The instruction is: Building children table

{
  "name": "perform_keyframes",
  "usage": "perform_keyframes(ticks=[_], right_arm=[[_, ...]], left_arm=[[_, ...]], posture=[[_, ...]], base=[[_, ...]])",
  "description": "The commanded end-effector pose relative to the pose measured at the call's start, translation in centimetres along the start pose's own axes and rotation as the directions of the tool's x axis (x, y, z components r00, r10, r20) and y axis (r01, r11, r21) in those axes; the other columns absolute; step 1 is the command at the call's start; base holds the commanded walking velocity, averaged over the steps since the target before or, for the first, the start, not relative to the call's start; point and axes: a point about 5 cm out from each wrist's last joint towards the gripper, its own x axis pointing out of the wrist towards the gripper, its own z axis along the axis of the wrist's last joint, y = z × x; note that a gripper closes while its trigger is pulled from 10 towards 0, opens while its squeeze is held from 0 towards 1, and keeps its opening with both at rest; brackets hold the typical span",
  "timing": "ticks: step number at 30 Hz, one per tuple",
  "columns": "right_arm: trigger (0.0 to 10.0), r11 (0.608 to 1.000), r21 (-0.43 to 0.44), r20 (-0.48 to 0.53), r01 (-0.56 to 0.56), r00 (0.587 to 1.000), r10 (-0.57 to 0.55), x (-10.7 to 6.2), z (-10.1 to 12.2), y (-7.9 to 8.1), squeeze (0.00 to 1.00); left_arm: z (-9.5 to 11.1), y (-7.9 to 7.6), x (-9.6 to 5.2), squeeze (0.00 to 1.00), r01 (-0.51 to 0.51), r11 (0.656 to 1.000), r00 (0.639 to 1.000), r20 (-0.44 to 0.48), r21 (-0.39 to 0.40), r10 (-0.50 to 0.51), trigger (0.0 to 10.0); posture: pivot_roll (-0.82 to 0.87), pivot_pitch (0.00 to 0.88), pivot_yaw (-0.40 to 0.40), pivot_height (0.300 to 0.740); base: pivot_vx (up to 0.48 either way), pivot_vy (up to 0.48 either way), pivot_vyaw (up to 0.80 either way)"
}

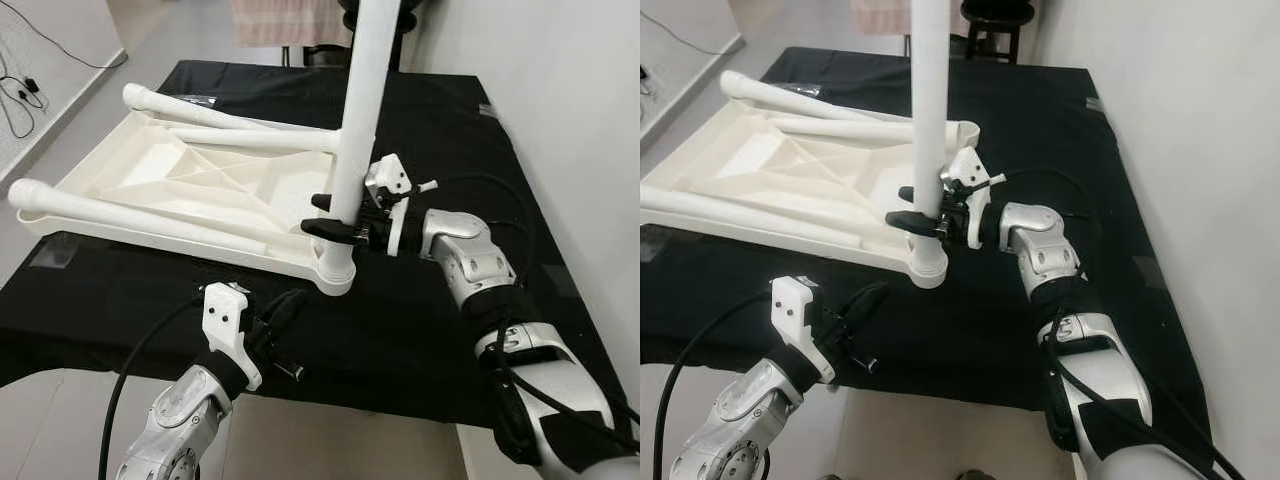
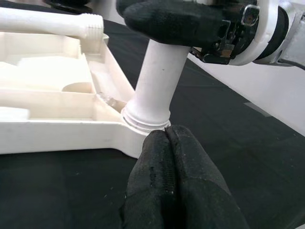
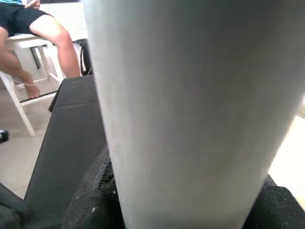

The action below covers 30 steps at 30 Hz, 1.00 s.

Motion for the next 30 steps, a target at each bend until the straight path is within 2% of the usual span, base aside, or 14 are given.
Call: perform_keyframes(ticks=[1,7,8,9,10,12,14,16,21,22,23,26,27,30], right_arm=[[0.0,0.993,0.022,-0.050,0.114,0.992,-0.112,-1.3,-1.7,-0.6,0.00],[0.0,0.961,0.068,-0.099,0.268,0.960,-0.260,-2.4,-3.9,0.0,0.00],[0.0,0.910,0.068,-0.189,0.409,0.901,-0.391,-2.5,-5.6,0.8,0.00],[0.0,0.786,0.073,-0.252,0.614,0.774,-0.581,-2.4,-7.1,2.2,0.00],[0.0,0.714,0.092,-0.284,0.694,0.706,-0.649,-2.1,-7.9,4.2,0.00],[0.0,0.714,0.092,-0.284,0.694,0.706,-0.649,-2.1,-7.9,4.2,0.00],[0.0,0.702,0.106,-0.250,0.705,0.702,-0.667,-0.1,-7.3,6.9,0.00],[0.0,0.739,0.078,-0.211,0.669,0.736,-0.644,1.2,-6.6,6.9,0.00],[0.0,0.742,0.071,-0.207,0.666,0.738,-0.642,1.4,-6.6,6.5,0.00],[6.2,0.727,0.049,-0.210,0.685,0.719,-0.663,1.3,-6.4,5.5,0.00],[10.0,0.713,0.036,-0.209,0.701,0.703,-0.680,1.2,-6.1,4.5,0.00],[10.0,0.702,0.039,-0.201,0.711,0.694,-0.692,0.9,-5.6,3.8,0.00],[10.0,0.706,0.039,-0.190,0.707,0.699,-0.690,0.7,-5.0,3.0,1.00],[10.0,0.755,0.050,-0.133,0.653,0.754,-0.643,0.7,-3.6,1.7,1.00]], left_arm=[[-0.3,0.1,-0.3,0.00,-0.008,1.000,1.000,-0.011,-0.009,0.008,10.0],[-0.2,0.1,-0.3,0.00,-0.010,1.000,1.000,-0.009,-0.007,0.010,10.0],[-0.1,0.2,-0.4,0.00,-0.010,1.000,1.000,-0.009,-0.006,0.010,10.0],[-0.1,0.2,-0.4,0.00,-0.010,1.000,1.000,-0.009,-0.004,0.010,10.0],[0.0,0.2,-0.4,0.00,-0.010,1.000,1.000,-0.010,-0.003,0.010,10.0],[0.0,0.2,-0.4,0.00,-0.010,1.000,1.000,-0.010,-0.003,0.010,10.0],[-0.1,0.3,-0.4,0.00,-0.011,1.000,1.000,-0.012,0.000,0.011,10.0],[-0.1,0.4,-0.3,0.00,-0.010,1.000,1.000,-0.014,0.001,0.010,10.0],[-0.2,0.4,-0.3,0.00,-0.009,1.000,1.000,-0.015,0.000,0.009,10.0],[-0.2,0.4,-0.2,0.00,-0.011,1.000,1.000,-0.012,0.000,0.011,10.0],[-0.1,0.4,-0.2,0.00,-0.014,1.000,1.000,-0.010,0.002,0.014,10.0],[-0.1,0.4,-0.2,0.00,-0.017,1.000,1.000,-0.008,0.003,0.017,10.0],[-0.2,0.4,-0.2,0.00,-0.018,1.000,1.000,-0.007,0.004,0.018,10.0],[-0.2,0.4,-0.1,0.00,-0.016,1.000,1.000,-0.007,0.000,0.016,10.0]], posture=[[0.04,0.129,-0.027,0.740],[0.03,0.141,-0.036,0.740],[0.03,0.142,-0.036,0.740],[0.03,0.150,-0.036,0.740],[0.03,0.151,-0.035,0.740],[0.03,0.151,-0.035,0.740],[0.03,0.141,-0.021,0.740],[0.03,0.138,-0.026,0.740],[0.03,0.138,-0.026,0.740],[0.03,0.134,-0.034,0.740],[0.03,0.133,-0.034,0.740],[0.03,0.131,-0.036,0.740],[0.03,0.130,-0.037,0.740],[0.03,0.128,-0.037,0.740]], base=[[0.000,0.000,0.00],[0.000,0.000,0.00],[0.000,0.000,0.00],[0.000,0.000,0.00],[0.000,0.000,0.00],[0.000,0.000,0.00],[0.000,0.000,0.00],[0.000,0.000,0.00],[0.000,0.000,0.00],[0.000,0.000,0.00],[0.000,0.000,0.00],[0.000,0.000,0.00],[0.000,0.000,0.00],[0.000,0.000,0.00]])
